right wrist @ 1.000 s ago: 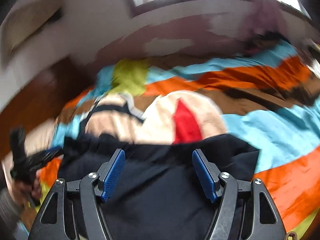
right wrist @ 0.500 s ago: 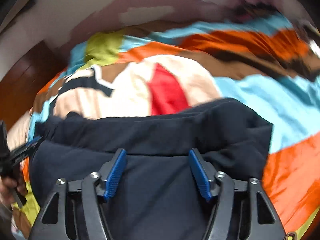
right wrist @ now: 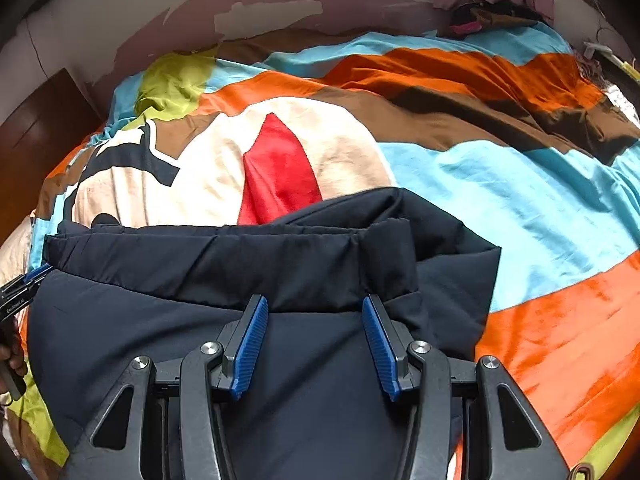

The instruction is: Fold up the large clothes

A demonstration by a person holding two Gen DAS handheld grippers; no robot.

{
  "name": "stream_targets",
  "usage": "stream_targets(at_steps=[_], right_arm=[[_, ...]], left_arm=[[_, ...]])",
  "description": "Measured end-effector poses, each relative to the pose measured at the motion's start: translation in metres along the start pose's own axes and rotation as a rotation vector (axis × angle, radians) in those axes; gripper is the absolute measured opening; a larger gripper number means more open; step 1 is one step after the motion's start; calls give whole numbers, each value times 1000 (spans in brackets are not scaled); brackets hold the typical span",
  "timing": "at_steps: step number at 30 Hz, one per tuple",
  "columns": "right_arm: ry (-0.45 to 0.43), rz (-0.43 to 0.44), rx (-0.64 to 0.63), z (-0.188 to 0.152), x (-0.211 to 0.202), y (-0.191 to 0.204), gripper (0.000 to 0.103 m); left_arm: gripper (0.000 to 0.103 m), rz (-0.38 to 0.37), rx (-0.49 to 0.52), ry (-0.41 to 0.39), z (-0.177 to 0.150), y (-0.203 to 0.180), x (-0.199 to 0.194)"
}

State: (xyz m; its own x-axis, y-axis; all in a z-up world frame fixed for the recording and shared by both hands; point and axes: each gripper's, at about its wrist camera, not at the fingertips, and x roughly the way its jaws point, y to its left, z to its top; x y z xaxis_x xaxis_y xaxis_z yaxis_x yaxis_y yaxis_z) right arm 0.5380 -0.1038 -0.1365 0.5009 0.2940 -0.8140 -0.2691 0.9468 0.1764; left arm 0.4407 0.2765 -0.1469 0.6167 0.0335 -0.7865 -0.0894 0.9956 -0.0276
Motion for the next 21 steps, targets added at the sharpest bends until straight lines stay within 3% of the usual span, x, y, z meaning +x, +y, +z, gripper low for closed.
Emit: stream_targets(at_steps=[8,13,21], right_arm=[[1,-76,-133,-10,-16,15,52],[-8,-123,-145,-17,-26,14,72],[-21,-99,-113,-29,-50,-3,75]], left_arm=[[34,36,15,6,-5,11,-18],[34,56,-14,21,-13,20,-23],[34,58,-24,23,-29,32,-38]])
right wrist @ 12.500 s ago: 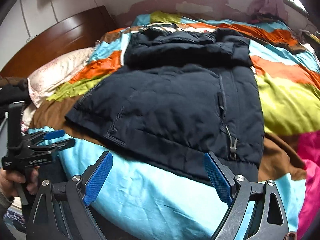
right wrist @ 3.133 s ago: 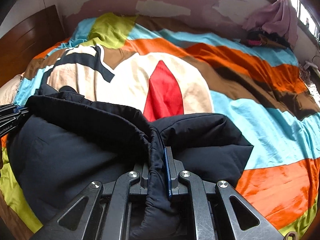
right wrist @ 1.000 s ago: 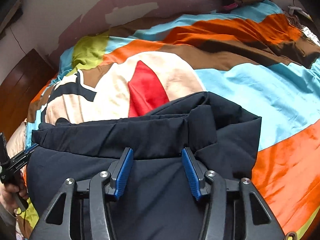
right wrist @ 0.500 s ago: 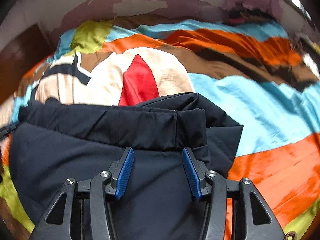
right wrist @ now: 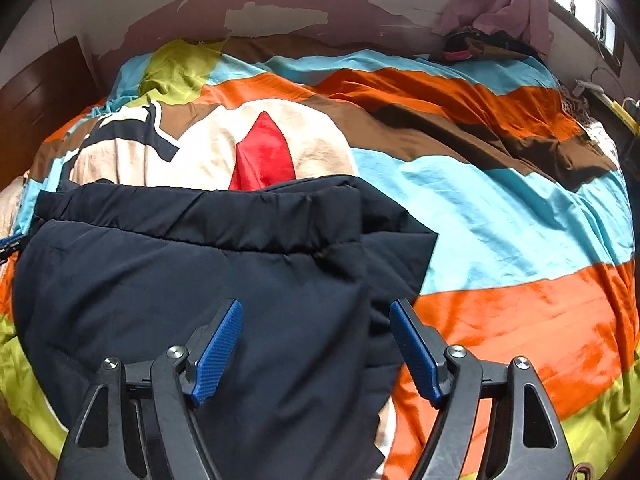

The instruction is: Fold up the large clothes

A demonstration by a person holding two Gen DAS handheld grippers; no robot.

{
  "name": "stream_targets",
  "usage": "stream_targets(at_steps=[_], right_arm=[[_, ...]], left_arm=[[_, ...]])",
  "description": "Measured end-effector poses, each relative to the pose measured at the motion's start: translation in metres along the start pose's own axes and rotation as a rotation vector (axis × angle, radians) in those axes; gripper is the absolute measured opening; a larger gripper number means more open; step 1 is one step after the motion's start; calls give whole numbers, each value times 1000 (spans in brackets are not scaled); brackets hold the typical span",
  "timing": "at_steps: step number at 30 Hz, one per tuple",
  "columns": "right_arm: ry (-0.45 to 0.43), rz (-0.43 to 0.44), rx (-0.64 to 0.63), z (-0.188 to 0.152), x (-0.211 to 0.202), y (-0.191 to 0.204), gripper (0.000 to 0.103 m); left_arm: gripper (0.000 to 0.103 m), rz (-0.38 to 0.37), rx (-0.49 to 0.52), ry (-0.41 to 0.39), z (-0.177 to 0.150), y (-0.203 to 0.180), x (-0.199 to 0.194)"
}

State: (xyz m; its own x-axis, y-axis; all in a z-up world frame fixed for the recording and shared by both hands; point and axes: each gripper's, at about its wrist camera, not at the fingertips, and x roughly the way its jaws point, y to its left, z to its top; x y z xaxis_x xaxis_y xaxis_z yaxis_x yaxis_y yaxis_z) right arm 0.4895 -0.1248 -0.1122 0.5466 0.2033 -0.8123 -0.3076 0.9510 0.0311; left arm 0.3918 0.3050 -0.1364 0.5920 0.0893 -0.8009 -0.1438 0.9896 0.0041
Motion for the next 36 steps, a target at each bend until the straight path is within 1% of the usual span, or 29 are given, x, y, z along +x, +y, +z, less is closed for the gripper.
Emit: stream_targets(at_steps=[2,3,5,10,13,16,18,21,24,26,29,30,34,36], right_arm=[[-8,30,15,-4,-7,-6,78],[-12,42,20,-6,-10,-7,82],[-15,83,29,-11,-16,-11,86],[7,173,43,-25,-19,-19,93],[36,225,82,-35,-15,-28,95],[52,277,133,-44,-10,-38,96],[62,302,169,-48,-6,-46,97],[81,341,220,-54,0,-55,97],[99,383,260,-57,8,-62,97],[113,390,260,-57,12,-61,97],[112,397,263,-57,16,-64,97],[113,400,267,-58,18,-66,97],[124,384,273,-60,26,-71,101],[123,374,281,-61,28,-75,103]], left_arm=[[36,-14,-5,-1,-7,5,-3],[37,-18,-5,-1,-9,7,-4],[44,-32,-7,-6,-17,12,-7],[46,-105,-20,28,-37,22,-2],[48,-127,-40,39,-42,25,0],[50,-170,-82,54,-43,28,2],[50,-197,-109,69,-43,30,5],[50,-217,-130,73,-42,31,6],[50,-271,-164,76,-41,34,9],[50,-317,-194,76,-41,37,10],[51,-373,-219,75,-39,37,10],[51,-380,-212,76,-39,36,10],[53,-359,-169,97,-37,30,15],[56,-357,-161,104,-36,29,18]])
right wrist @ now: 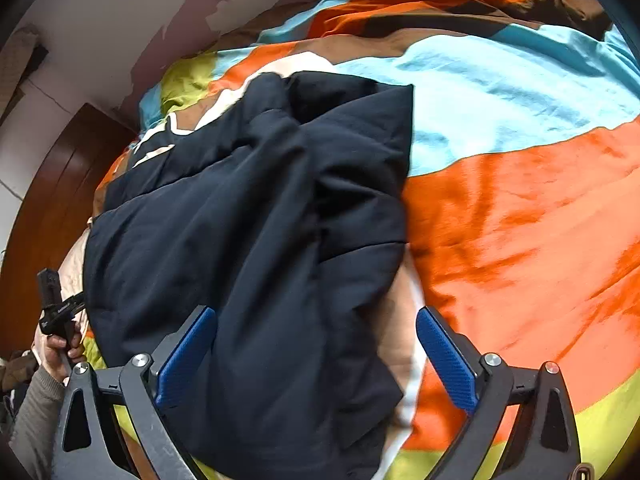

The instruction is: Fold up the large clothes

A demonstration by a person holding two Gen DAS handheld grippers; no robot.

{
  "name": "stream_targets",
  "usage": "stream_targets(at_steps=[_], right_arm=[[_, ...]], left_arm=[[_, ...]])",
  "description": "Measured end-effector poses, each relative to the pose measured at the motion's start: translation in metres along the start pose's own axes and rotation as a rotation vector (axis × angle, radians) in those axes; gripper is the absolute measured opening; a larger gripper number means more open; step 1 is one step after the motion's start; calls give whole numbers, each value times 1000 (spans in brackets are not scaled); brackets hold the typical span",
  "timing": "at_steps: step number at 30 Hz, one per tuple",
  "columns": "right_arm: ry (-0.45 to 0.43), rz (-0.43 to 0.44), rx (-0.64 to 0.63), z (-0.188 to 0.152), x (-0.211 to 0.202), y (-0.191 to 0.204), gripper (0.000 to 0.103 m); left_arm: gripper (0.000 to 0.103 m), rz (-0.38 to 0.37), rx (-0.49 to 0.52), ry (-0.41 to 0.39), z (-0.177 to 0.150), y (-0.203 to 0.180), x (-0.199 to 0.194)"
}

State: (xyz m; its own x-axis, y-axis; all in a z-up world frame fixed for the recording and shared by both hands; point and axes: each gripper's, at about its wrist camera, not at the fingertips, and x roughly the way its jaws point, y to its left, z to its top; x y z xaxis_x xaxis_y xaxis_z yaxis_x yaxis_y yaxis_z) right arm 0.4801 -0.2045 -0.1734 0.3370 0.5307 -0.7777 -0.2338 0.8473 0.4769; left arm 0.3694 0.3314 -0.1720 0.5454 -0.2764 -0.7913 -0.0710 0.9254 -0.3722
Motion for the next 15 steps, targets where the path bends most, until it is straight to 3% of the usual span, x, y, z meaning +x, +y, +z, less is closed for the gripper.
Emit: stream_targets(at_steps=[5,15], right_arm=[[39,51,23,2,12,-11,103],[86,210,96,6,36,-35,103]], left_arm=[[68,-3,-11,15,4,6,13],[84,-129,-67,63,20,22,41]])
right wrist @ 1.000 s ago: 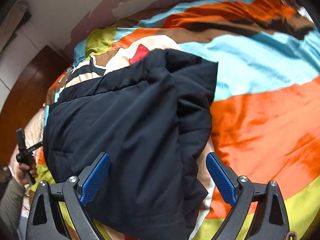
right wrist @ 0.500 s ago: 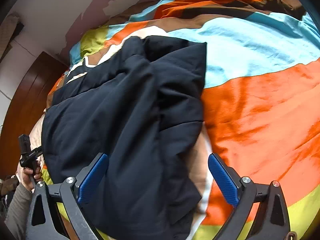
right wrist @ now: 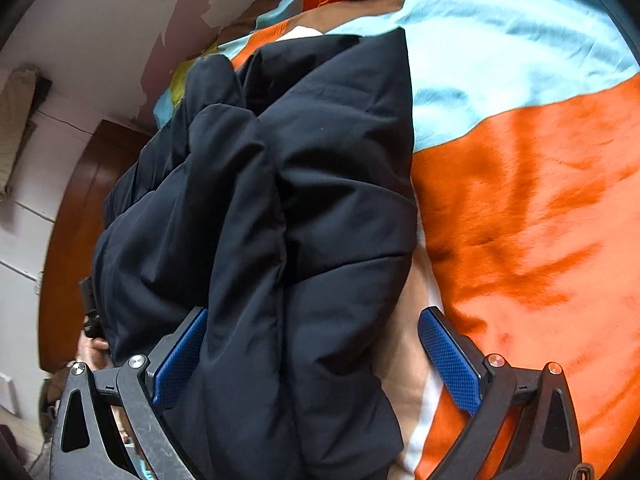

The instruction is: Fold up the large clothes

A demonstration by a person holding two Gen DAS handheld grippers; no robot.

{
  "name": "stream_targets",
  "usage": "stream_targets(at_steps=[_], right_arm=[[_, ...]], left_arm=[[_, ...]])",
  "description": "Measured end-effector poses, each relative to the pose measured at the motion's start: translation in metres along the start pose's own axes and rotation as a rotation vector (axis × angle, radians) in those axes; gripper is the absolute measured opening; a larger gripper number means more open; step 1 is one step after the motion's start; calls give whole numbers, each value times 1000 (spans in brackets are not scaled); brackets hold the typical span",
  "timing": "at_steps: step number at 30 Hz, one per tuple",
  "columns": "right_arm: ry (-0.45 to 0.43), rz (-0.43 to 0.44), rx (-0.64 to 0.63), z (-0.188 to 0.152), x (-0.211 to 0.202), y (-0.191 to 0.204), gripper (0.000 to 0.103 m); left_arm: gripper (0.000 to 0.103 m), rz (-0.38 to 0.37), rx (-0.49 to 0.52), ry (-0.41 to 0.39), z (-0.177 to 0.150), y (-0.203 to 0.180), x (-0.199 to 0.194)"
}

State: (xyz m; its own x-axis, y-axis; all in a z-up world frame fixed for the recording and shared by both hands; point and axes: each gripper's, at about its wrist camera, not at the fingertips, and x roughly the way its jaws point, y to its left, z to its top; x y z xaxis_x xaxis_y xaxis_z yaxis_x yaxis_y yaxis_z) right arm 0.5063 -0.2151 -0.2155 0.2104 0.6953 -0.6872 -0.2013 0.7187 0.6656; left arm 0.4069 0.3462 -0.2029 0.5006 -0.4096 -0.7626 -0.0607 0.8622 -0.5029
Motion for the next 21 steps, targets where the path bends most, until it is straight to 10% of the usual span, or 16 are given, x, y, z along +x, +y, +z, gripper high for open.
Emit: stream_targets(at_steps=[9,12,21], right_arm=[[15,48,8,10,15,-8,103],[27,-2,-53,13,19,6,102],[-49,-60,-148,1,-5,38,37]], left_arm=[[96,-7,0,-6,10,3,17],[66,-7,65,-11,12,-19,19],[30,86,152,-47,13,-48,11]])
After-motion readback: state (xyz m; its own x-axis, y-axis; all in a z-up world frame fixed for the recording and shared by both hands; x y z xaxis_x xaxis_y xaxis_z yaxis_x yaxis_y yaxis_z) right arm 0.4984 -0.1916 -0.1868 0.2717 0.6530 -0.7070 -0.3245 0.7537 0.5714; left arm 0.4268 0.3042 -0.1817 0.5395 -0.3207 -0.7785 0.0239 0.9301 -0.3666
